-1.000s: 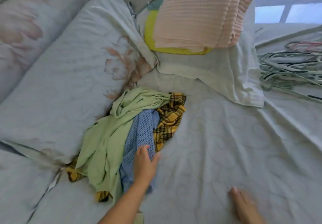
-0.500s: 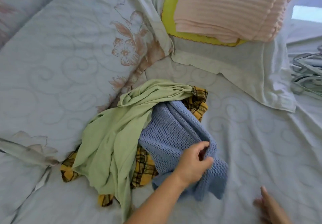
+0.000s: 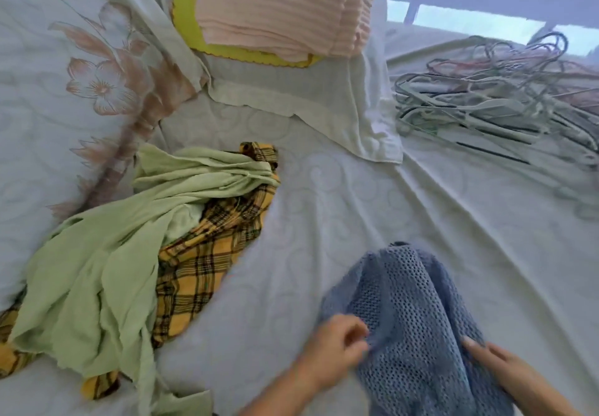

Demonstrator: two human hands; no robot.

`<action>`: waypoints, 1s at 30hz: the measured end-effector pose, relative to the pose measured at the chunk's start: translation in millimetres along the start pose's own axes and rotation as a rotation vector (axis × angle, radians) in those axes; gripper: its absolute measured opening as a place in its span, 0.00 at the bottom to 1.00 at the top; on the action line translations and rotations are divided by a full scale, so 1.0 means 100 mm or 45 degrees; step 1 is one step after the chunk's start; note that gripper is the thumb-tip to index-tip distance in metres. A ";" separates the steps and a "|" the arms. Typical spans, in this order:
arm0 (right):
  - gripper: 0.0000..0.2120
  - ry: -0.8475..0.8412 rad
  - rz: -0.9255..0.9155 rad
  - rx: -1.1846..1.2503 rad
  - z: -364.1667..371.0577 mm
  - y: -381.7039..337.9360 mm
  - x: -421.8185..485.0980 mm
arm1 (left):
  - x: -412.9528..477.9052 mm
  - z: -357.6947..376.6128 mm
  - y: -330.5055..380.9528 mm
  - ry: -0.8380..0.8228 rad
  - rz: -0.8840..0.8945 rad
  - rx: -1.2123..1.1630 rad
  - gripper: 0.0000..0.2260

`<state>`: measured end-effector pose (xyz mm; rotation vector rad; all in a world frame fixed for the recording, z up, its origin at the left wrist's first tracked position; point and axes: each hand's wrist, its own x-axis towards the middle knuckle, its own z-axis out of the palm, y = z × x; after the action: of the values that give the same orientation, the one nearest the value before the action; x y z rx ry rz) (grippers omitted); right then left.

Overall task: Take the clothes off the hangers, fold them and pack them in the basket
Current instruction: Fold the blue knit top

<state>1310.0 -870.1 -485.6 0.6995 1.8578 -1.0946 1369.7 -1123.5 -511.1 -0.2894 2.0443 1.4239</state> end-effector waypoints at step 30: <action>0.09 -0.119 -0.415 0.306 -0.52 -0.47 -1.85 | -0.94 0.41 1.47 0.246 0.343 0.295 0.17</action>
<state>1342.7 -854.1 -291.1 0.4765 1.8172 -1.5532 1384.0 -1044.1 -350.6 -0.0557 2.4570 1.3366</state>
